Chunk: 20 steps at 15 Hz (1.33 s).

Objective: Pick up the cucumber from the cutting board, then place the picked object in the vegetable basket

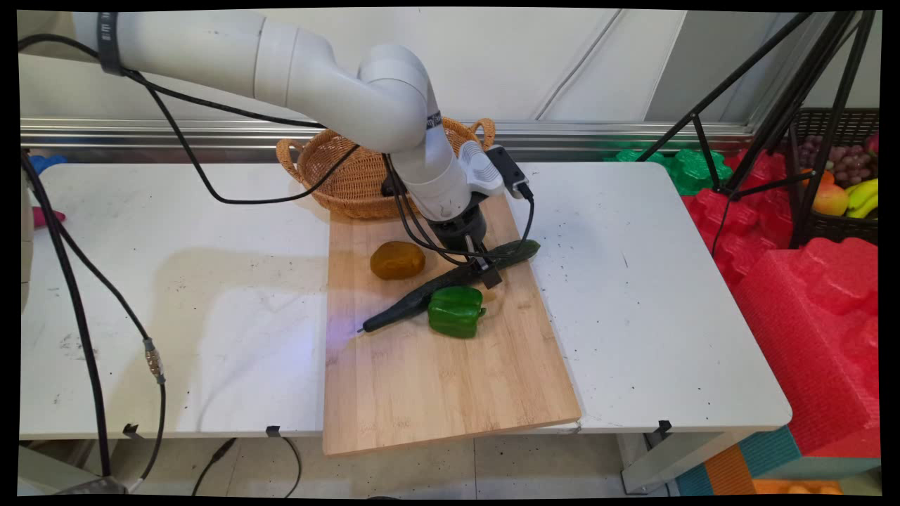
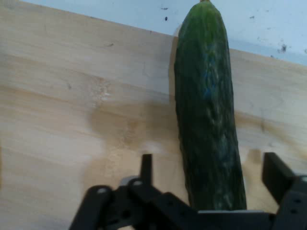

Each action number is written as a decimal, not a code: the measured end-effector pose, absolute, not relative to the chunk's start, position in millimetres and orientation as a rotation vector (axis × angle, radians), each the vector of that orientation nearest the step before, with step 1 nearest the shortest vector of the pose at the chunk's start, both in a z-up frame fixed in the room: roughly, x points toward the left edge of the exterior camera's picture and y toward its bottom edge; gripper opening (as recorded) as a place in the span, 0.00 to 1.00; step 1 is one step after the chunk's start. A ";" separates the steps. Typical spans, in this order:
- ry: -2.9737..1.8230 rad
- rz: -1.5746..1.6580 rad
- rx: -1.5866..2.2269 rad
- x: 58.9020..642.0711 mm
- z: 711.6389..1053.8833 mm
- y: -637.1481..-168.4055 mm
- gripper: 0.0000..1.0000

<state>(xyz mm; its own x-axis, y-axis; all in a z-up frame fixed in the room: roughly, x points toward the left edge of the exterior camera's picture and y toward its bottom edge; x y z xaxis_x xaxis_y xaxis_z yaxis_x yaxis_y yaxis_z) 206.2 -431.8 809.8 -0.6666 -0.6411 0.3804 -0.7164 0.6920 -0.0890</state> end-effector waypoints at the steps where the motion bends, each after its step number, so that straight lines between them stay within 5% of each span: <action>1: -2.582 0.333 1.074 204.7 808.3 -432.7 0.00; 11: -2.567 0.392 1.037 205.6 834.6 -425.3 0.00; 20: -2.491 0.450 0.994 245.1 931.1 -405.7 0.00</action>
